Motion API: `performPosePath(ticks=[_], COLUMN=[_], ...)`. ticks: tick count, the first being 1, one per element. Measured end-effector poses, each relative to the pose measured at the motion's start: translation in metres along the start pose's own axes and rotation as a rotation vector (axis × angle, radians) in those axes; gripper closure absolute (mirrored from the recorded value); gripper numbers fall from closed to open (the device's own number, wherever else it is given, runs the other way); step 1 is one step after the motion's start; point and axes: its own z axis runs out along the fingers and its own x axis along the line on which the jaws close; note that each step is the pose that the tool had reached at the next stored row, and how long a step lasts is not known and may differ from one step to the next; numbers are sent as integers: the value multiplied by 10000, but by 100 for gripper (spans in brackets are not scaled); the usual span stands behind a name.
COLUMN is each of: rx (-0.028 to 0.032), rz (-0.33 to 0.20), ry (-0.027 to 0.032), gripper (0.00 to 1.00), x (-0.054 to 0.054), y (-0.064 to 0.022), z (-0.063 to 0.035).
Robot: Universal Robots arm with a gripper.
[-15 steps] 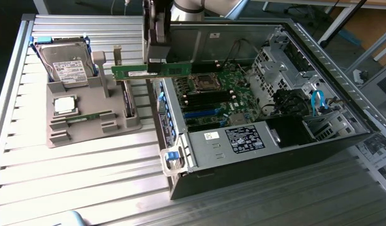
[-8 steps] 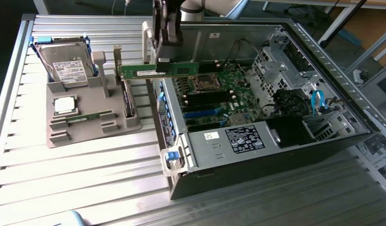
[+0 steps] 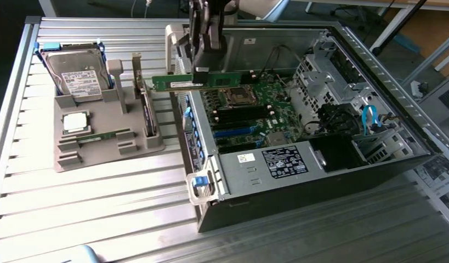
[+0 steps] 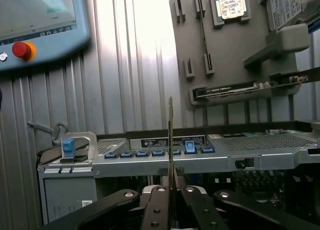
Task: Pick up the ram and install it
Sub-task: 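Pick up the ram and move it above insertion slot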
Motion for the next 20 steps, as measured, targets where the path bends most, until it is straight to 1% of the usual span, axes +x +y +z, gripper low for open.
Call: performPosePath(ticks=[18, 19, 20], rx=[0, 0, 0], rz=[0, 0, 0], ry=[0, 0, 0], gripper=[86, 86, 86], x=[-24, -27, -28], y=[-309, -344, -357], z=[0, 0, 0])
